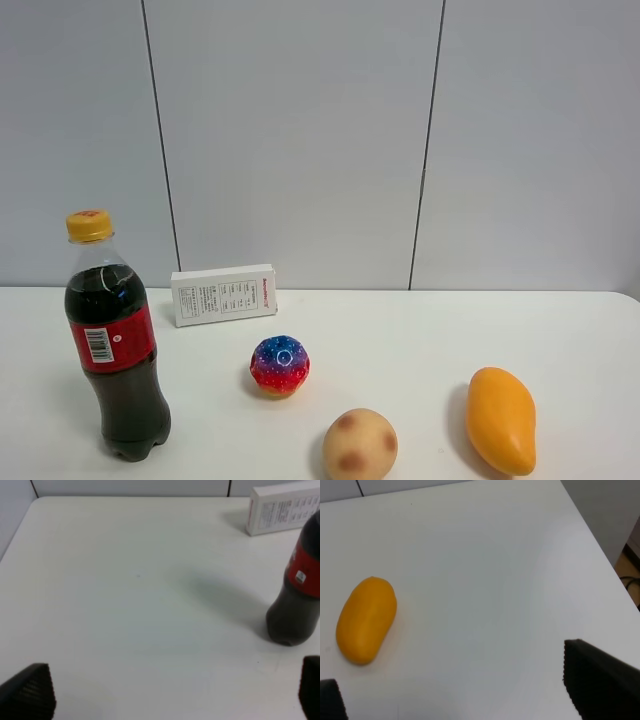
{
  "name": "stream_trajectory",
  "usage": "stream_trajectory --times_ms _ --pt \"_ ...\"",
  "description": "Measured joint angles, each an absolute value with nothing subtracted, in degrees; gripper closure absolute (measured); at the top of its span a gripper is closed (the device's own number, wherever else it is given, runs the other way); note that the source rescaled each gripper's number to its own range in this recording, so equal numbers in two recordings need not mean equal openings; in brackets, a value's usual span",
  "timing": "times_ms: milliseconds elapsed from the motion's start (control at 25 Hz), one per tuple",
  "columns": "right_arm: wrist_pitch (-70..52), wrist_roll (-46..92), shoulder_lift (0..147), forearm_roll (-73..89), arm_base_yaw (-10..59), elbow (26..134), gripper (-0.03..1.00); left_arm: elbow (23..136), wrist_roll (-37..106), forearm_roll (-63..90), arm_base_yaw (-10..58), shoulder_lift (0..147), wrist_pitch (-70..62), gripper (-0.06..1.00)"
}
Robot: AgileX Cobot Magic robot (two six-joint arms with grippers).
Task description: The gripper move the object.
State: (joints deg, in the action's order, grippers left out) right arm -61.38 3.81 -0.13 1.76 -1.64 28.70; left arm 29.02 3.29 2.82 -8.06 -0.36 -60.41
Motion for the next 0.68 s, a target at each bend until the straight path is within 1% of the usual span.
stream_trajectory --times_ms 680 --pt "-61.4 3.8 -0.1 1.4 -1.6 28.7 0.1 29.0 3.3 2.8 -8.1 -0.4 -60.4 -0.06"
